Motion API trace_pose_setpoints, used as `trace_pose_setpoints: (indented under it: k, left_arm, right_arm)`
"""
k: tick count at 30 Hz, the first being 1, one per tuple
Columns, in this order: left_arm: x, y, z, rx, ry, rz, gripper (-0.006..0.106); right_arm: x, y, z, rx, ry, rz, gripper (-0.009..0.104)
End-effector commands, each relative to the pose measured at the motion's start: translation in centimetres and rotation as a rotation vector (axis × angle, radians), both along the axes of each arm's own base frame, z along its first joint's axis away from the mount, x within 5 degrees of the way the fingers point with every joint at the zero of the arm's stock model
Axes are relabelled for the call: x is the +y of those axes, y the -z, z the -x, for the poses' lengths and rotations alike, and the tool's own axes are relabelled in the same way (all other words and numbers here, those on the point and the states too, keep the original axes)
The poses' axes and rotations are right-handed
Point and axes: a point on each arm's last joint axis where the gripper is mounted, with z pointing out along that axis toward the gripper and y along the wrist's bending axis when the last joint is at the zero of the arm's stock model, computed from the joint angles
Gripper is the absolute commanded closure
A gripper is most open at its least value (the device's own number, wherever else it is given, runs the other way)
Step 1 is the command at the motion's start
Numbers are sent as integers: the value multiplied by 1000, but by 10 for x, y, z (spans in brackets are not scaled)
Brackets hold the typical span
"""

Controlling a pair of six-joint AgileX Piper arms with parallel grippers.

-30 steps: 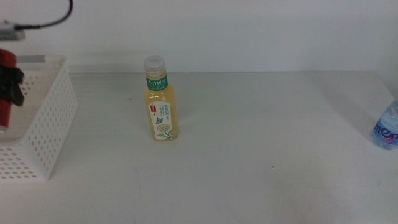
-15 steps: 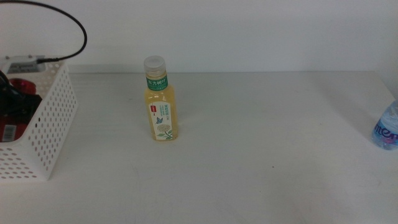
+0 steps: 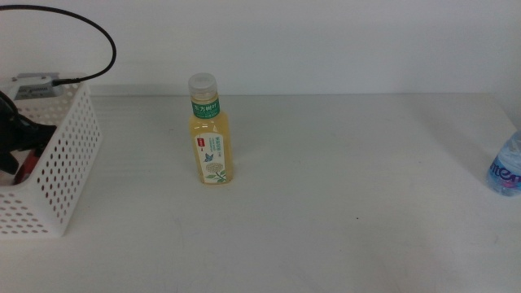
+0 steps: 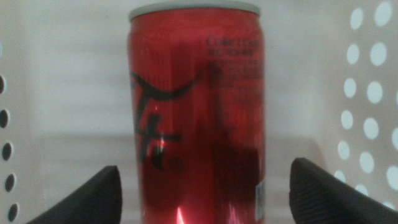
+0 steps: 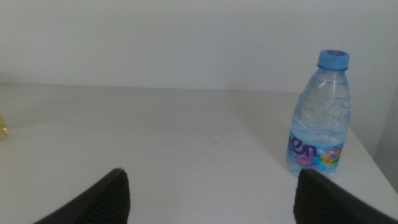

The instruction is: Use arms to grab the bottles and put them into the dustbin to the left of the table.

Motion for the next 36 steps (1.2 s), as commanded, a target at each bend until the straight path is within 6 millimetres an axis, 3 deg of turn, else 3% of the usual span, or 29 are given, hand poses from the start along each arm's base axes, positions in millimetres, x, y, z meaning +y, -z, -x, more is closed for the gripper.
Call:
trace_pose_setpoints:
  k: [1,7,12,18,23,30,36]
  left_arm:
    - [-2,-37,1,-97,-5,-8,10]
    - [-5,-50,7,-104,-32,12,10]
    - [-21,-96,17,-224,-21,-26,10]
    - [-59,-158,46,-449,12,-93,10]
    - [-100,-185,84,-617,77,-107,10]
    - [-138,-195,143,-780,178,-76,10]
    - [-161,-180,183,-907,262,-32,10]
  right_arm:
    - [-1,-11,2,-113,8,8,21]
    - [-1,-11,2,-113,8,8,21]
    - [-1,-11,2,-113,8,8,21]
    - [-1,-11,2,-113,8,8,21]
    - [-1,-11,2,-113,8,8,21]
    - [-1,-11,2,-113,8,8,21]
    - [-1,-11,2,-113,8,8,21]
